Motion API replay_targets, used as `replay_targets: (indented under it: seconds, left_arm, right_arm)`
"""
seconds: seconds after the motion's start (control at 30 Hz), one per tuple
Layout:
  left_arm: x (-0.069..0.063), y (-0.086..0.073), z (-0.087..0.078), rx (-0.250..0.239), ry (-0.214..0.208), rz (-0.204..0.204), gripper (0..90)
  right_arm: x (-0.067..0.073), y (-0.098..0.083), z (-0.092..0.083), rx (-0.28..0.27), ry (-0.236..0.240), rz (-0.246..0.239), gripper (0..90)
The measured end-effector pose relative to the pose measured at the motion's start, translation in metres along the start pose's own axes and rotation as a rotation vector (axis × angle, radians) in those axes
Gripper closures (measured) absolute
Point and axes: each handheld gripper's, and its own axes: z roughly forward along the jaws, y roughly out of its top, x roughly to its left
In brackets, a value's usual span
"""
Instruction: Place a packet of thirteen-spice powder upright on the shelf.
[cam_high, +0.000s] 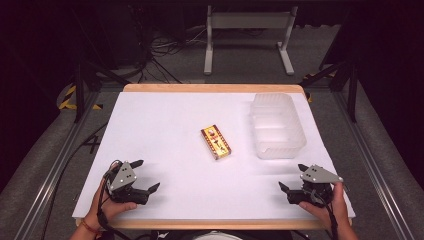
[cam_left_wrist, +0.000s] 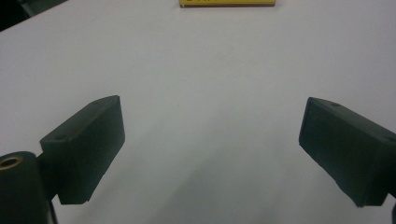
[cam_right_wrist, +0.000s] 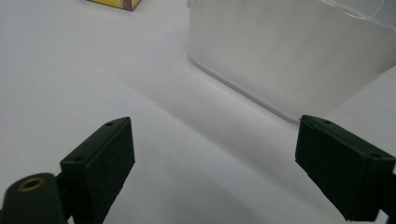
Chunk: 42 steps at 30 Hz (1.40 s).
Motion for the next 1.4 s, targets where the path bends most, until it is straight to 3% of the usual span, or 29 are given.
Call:
replay_targets:
  seconds: [0.2, 0.47, 0.53, 0.8, 1.03, 1.2, 1.23, 1.4]
  left_arm:
    - [-0.002, 0.001, 0.002, 0.009, -0.013, 0.009, 7.9]
    - [-0.001, -0.002, -0.003, -0.008, -0.009, 0.0, 8.2]
    - [0.0, -0.002, -0.002, -0.001, -0.01, -0.002, 8.1]
    - [-0.001, -0.004, -0.006, -0.002, 0.003, 0.001, 8.1]
    - [-0.001, -0.004, -0.006, -0.003, 0.004, -0.006, 8.2]
    - [0.0, -0.005, -0.007, -0.015, 0.003, -0.023, 8.5]
    - [0.0, -0.005, -0.006, -0.02, 0.005, -0.028, 8.6]
    - [0.001, -0.005, -0.007, -0.022, 0.009, -0.028, 8.5]
  right_arm:
    - [-0.002, -0.003, -0.001, 0.015, -0.01, 0.019, 15.6]
    - [0.006, 0.004, 0.002, 0.01, 0.028, 0.016, 15.6]
    - [0.011, 0.012, 0.004, -0.012, 0.061, 0.032, 15.6]
    - [0.034, 0.043, 0.025, -0.005, 0.123, -0.058, 18.9]
    - [0.045, 0.07, 0.038, -0.023, 0.158, -0.083, 20.9]
    - [0.055, 0.097, 0.054, 0.006, 0.149, -0.079, 22.7]
    - [0.058, 0.108, 0.061, 0.021, 0.158, -0.08, 22.8]
    - [0.064, 0.127, 0.075, 0.053, 0.184, -0.081, 22.8]
